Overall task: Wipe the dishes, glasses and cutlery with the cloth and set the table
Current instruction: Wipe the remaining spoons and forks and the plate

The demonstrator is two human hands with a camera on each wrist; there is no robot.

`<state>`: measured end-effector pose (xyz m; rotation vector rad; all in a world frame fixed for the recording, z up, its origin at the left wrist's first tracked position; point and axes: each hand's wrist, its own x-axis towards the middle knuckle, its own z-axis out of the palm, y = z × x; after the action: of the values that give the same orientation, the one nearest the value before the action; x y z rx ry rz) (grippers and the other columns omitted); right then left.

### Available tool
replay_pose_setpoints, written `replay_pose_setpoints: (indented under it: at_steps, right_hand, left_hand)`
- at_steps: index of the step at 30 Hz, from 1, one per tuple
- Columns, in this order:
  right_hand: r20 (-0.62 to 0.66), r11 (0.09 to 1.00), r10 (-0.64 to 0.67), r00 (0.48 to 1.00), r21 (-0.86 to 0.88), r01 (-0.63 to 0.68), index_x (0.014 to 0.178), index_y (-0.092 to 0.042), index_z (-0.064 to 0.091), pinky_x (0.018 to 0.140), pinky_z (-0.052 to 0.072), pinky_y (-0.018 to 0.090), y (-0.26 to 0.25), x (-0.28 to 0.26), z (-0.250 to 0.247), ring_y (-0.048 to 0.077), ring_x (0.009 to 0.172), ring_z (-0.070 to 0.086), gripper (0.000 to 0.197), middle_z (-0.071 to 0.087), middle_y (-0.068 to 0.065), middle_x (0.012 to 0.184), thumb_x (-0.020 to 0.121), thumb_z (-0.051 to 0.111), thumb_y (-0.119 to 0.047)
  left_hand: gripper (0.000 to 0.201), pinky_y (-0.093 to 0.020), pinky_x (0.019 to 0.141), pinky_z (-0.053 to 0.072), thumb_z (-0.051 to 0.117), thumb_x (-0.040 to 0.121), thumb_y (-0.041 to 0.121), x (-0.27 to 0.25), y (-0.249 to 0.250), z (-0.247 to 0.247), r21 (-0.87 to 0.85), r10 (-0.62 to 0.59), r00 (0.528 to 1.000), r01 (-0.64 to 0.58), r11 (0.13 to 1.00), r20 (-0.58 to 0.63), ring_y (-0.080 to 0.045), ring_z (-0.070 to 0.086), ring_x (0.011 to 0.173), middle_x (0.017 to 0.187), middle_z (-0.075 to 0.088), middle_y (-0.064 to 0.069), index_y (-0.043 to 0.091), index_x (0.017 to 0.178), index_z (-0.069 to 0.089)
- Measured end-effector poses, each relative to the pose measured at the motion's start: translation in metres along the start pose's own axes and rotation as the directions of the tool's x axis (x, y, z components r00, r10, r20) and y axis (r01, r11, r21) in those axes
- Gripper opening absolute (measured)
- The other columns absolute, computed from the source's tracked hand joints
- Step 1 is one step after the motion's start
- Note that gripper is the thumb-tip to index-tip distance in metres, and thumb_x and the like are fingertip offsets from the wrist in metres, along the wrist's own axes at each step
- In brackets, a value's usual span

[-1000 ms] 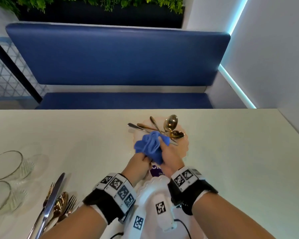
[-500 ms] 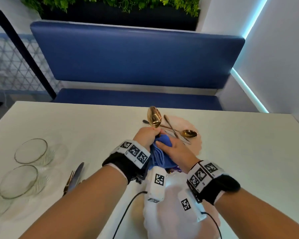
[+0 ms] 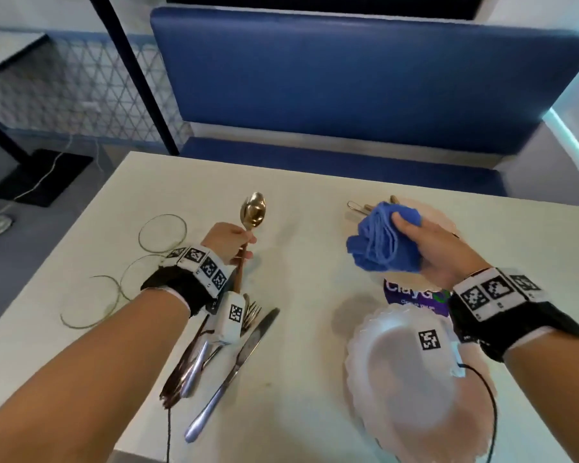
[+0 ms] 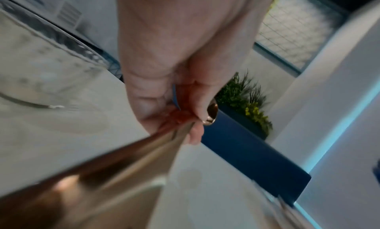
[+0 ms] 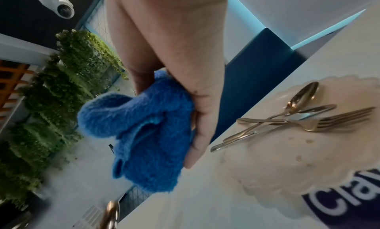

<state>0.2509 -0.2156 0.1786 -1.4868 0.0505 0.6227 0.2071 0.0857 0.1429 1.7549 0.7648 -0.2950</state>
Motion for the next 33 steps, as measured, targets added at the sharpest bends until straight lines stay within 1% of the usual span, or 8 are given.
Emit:
replay_pose_setpoints:
  at_steps: [5, 9, 12, 16, 19, 22, 27, 33]
  right_hand:
    - [0.026, 0.999, 0.021, 0.999, -0.033, -0.021, 0.125, -0.020, 0.053, 0.077, 0.055, 0.023, -0.001, 0.009, 0.021, 0.012, 0.101, 0.064, 0.030, 0.064, 0.002, 0.119, 0.099, 0.041, -0.028]
    - [0.021, 1.000, 0.014, 1.000, 0.003, -0.014, 0.097, -0.031, 0.057, 0.092, 0.048, 0.030, 0.003, 0.009, 0.036, 0.013, 0.100, 0.062, 0.019, 0.064, 0.001, 0.111, 0.100, 0.040, -0.022]
    - [-0.001, 1.000, 0.022, 1.000, 0.017, -0.022, 0.102, -0.029, 0.058, 0.095, 0.048, 0.030, 0.005, 0.009, 0.034, 0.012, 0.102, 0.062, 0.019, 0.064, 0.002, 0.117, 0.100, 0.039, -0.026]
    - [-0.010, 0.988, 0.044, 0.999, 0.150, -0.042, 0.125, -0.018, 0.054, 0.075, 0.059, 0.036, 0.002, 0.006, 0.020, 0.017, 0.103, 0.067, 0.038, 0.067, 0.002, 0.117, 0.100, 0.032, -0.037]
    - [-0.049, 0.960, 0.013, 0.999, 0.280, 0.001, 0.120, -0.015, 0.055, 0.067, 0.059, 0.036, -0.004, -0.002, 0.006, 0.018, 0.100, 0.069, 0.041, 0.072, 0.003, 0.107, 0.100, 0.028, -0.039]
    - [-0.156, 0.930, -0.002, 0.988, 0.362, 0.059, 0.124, -0.016, 0.058, 0.072, 0.058, 0.036, -0.012, -0.009, -0.017, 0.021, 0.108, 0.065, 0.047, 0.068, 0.005, 0.117, 0.099, 0.029, -0.043]
    - [-0.215, 0.909, -0.096, 0.972, 0.379, 0.174, 0.080, -0.025, 0.079, 0.064, 0.059, 0.029, -0.046, -0.029, -0.060, 0.013, 0.084, 0.072, 0.045, 0.076, -0.002, 0.091, 0.081, 0.038, -0.044]
    - [-0.286, 0.938, -0.062, 0.956, 0.312, 0.154, 0.119, -0.022, 0.061, 0.073, 0.058, 0.034, -0.066, -0.029, -0.124, 0.017, 0.102, 0.068, 0.044, 0.067, -0.001, 0.119, 0.099, 0.028, -0.044]
  left_hand:
    - [0.025, -0.035, 0.072, 0.053, 0.055, 0.091, 0.018, -0.001, -0.049, -0.016, 0.404, 0.055, 0.998, -0.051, 0.914, 0.001, -0.025, 0.057, 0.072, 0.080, 0.062, -0.015, -0.005, 0.088, 0.065]
    - [0.022, -0.033, 0.078, 0.045, 0.057, 0.089, 0.021, -0.004, -0.064, -0.015, 0.555, 0.072, 0.997, -0.062, 0.830, 0.004, -0.032, 0.062, 0.089, 0.092, 0.065, -0.018, 0.000, 0.090, 0.065]
    - [0.023, -0.035, 0.082, 0.048, 0.060, 0.087, 0.018, -0.007, -0.069, -0.013, 0.592, 0.101, 0.995, -0.081, 0.802, 0.000, -0.034, 0.063, 0.097, 0.098, 0.067, -0.020, -0.003, 0.097, 0.063]
    - [0.034, -0.033, 0.072, 0.050, 0.071, 0.078, 0.016, -0.009, -0.067, -0.008, 0.567, 0.094, 0.994, -0.046, 0.822, -0.056, -0.034, 0.066, 0.092, 0.096, 0.067, -0.018, -0.002, 0.101, 0.053]
    - [0.051, -0.034, 0.078, 0.048, 0.073, 0.077, 0.023, -0.008, -0.051, -0.004, 0.609, 0.098, 0.993, -0.034, 0.793, -0.072, -0.032, 0.061, 0.101, 0.110, 0.061, -0.018, 0.000, 0.114, 0.047]
    - [0.046, -0.038, 0.086, 0.047, 0.068, 0.082, 0.024, -0.005, -0.023, 0.009, 0.625, 0.179, 0.984, -0.140, 0.768, 0.001, -0.033, 0.057, 0.105, 0.114, 0.059, -0.019, 0.000, 0.115, 0.046]
    - [0.023, -0.037, 0.084, 0.047, 0.060, 0.088, 0.023, 0.005, 0.027, 0.066, 0.633, 0.331, 0.928, -0.361, 0.685, 0.171, -0.028, 0.058, 0.092, 0.105, 0.062, -0.013, 0.009, 0.105, 0.054]
    - [0.022, -0.027, 0.085, 0.041, 0.050, 0.092, 0.013, 0.015, 0.064, 0.154, 0.683, 0.385, 0.844, -0.531, 0.502, 0.373, -0.025, 0.056, 0.108, 0.119, 0.061, -0.009, 0.012, 0.111, 0.062]
